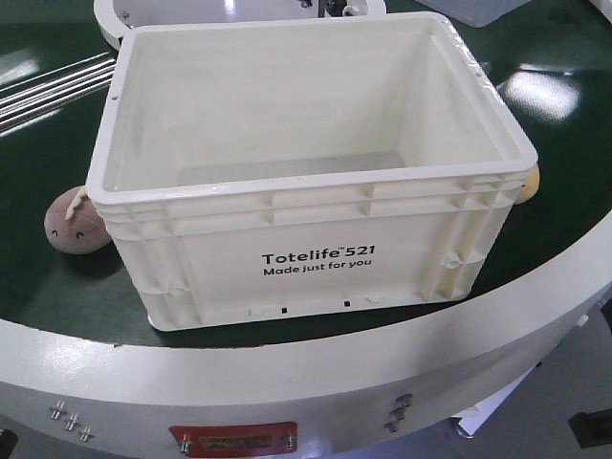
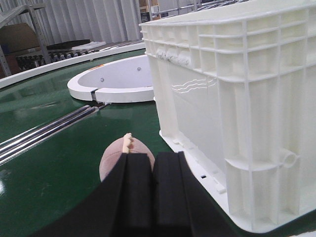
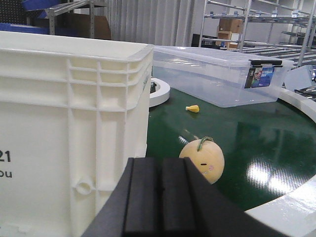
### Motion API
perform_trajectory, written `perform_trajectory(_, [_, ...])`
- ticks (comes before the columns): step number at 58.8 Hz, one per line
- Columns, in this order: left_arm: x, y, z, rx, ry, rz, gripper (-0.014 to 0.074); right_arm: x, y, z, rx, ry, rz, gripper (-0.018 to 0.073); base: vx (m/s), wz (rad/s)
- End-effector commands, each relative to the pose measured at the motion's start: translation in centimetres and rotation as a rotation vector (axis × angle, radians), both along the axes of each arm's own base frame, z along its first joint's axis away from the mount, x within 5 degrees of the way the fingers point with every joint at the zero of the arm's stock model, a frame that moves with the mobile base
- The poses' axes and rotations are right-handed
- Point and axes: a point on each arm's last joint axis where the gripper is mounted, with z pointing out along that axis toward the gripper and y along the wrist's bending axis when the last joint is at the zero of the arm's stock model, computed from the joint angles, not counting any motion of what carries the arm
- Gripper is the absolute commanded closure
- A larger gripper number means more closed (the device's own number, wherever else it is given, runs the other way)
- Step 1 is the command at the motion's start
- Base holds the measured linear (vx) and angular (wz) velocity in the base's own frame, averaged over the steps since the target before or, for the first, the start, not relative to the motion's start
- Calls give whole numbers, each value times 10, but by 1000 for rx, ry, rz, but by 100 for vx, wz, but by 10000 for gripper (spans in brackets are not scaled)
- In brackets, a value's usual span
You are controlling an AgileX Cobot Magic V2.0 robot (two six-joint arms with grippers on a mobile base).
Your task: Place moving items into box and shelve
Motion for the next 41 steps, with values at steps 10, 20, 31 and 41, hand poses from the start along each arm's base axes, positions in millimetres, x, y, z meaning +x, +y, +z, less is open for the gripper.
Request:
perform_trajectory(10, [0,0,2,-19,-64,0,619,0,0,2,4,-66,0,575,0,0])
perform_trajectory(20, [0,0,2,-19,-64,0,619,0,0,2,4,-66,0,575,0,0])
perform_trajectory(31, [0,0,2,-19,-64,0,619,0,0,2,4,-66,0,575,0,0])
perform_trajectory(41, [0,0,2,-19,-64,0,619,0,0,2,4,-66,0,575,0,0])
